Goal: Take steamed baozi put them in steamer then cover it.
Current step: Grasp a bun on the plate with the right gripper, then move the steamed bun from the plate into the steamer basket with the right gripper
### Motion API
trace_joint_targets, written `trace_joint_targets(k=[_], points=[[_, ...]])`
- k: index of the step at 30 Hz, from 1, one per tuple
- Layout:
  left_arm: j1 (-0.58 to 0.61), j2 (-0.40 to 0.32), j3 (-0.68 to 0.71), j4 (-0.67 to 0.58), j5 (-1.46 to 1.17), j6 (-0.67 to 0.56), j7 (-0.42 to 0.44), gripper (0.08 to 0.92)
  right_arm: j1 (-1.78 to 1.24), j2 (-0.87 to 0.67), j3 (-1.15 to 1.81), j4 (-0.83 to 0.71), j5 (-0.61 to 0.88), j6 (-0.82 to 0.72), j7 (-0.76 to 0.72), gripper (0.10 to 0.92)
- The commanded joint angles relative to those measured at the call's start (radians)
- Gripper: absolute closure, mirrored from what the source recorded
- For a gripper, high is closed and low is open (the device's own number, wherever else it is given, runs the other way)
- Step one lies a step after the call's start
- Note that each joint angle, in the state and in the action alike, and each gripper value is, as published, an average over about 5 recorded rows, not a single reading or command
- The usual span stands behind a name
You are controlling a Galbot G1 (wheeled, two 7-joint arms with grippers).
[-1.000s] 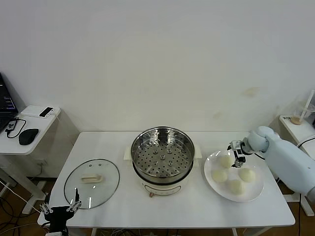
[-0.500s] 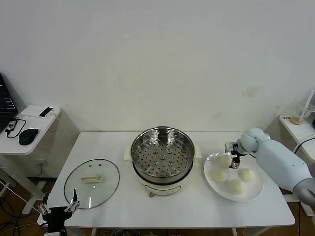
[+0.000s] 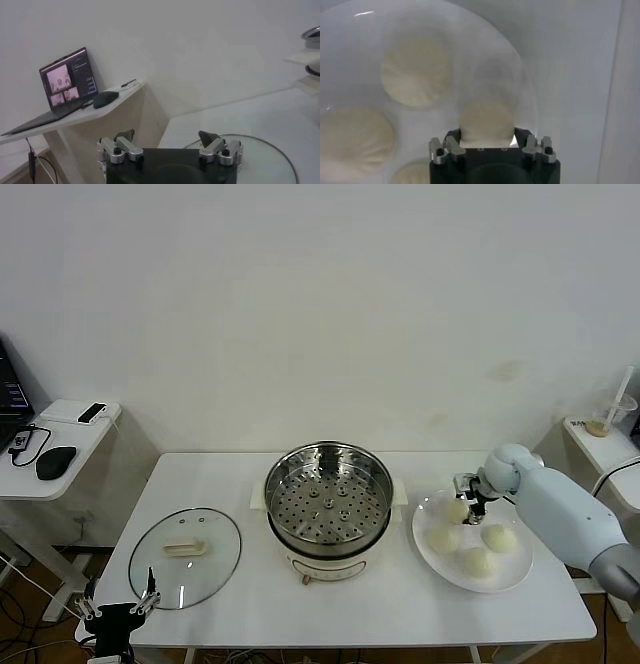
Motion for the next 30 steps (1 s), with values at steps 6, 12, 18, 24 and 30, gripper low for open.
trace_joint_targets(k=[6,12,18,24,30], points=[[-0.001,0.0,0.003,-0.001,-0.001,0.0,-0.001,0.177,0.033,-0.051,-0.023,0.073,0.051,-0.004,-0.022,0.389],[-0.008,0.002,0.011,-0.003,-0.001,0.002,-0.001,0.177,0.114,-0.152,-0.093,0.211,0.148,-0.019,-0.029,0.389],[-0.014,0.008,0.025,-0.001,-0.004,0.004,0.002,0.177,0.264,-0.224,-0.166,0.303,0.252,-0.019,-0.027,0.389],[-0.017,0.016,0.028,-0.004,-0.014,0.003,0.002,0.177,0.415,-0.213,-0.26,0.342,0.345,-0.021,-0.022,0.388],[-0.03,0.02,0.023,-0.006,-0.02,0.004,0.004,0.177,0.532,-0.138,-0.348,0.385,0.436,-0.032,-0.001,0.386]])
